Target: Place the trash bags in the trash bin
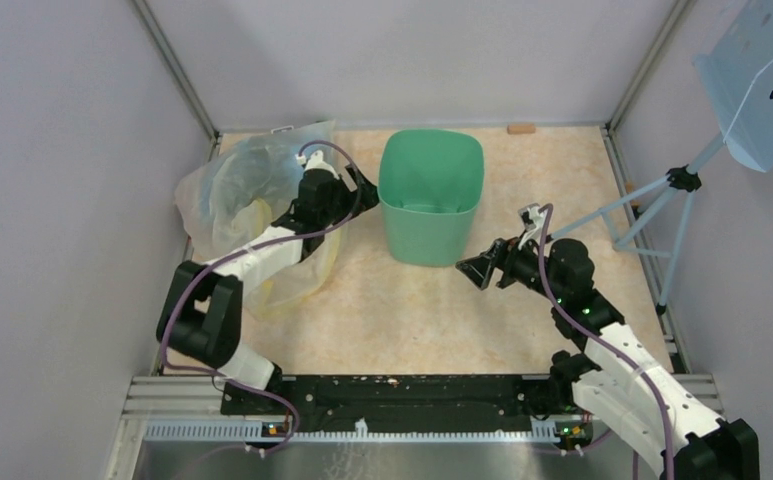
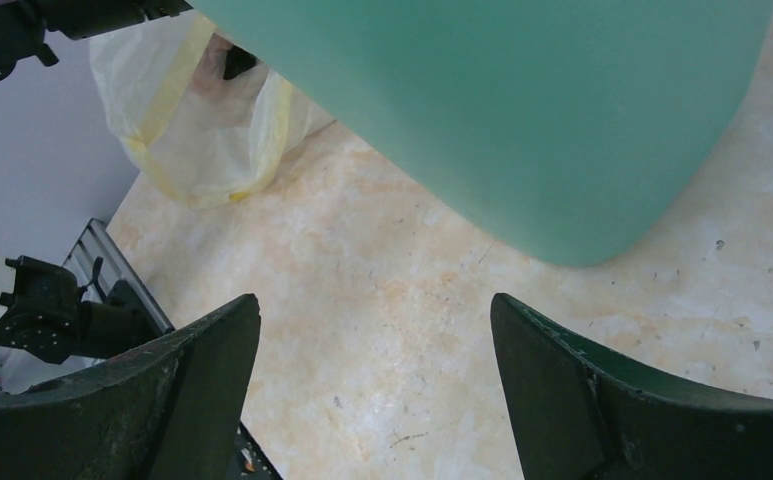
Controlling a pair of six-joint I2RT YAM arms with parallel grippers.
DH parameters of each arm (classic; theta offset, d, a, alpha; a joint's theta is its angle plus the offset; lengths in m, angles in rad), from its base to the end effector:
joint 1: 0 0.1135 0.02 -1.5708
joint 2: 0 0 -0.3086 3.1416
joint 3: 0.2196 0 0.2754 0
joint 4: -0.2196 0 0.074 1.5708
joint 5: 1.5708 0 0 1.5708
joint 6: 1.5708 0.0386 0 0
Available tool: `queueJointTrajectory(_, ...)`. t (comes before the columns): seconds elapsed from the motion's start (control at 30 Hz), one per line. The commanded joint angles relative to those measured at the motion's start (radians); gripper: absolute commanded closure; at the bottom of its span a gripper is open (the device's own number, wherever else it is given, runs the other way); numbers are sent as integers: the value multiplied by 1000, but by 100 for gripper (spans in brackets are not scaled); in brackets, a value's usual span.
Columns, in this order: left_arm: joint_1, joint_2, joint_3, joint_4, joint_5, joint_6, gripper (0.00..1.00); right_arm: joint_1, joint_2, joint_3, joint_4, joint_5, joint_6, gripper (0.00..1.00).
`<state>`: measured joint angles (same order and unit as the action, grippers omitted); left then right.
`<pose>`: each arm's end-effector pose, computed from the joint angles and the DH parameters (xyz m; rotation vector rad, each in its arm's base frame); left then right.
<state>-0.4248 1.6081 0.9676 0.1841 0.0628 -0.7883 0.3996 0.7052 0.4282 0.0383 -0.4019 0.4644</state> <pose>0.3488 -0.1604 0.2598 -0.3435 2.0997 -0.8104 0.1474 0.0786 0.2718 -0.2394 1.8850 0.9644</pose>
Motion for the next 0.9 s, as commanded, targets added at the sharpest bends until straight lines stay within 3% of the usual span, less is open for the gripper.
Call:
queueJointTrajectory(0.0,-88,48,97,84,71,-12,4,12,-31,39,5,23,-24,16)
queueJointTrajectory(0.1,-120,39,124,3,10,73,5,12,-34,37,5,24,-26,16)
queueJointTrajectory(0.17,-132,-11,119,-83,-129,146,5,20,-29,41,-10,53,-38,18)
queueJointTrajectory(0.37,-114,-239,32,-288,-380,225,4,166,11,60,4,221,-60,23)
queueJointTrajectory(0.5,-29,-395,-46,-378,-352,221,4,338,72,77,72,349,-65,25)
queueJointTrajectory(0.67,163,-545,-112,-480,-279,200,19,536,228,136,192,505,-70,27)
queueJointTrajectory(0.87,216,-638,-115,-555,-336,198,28,688,533,332,319,564,-103,39)
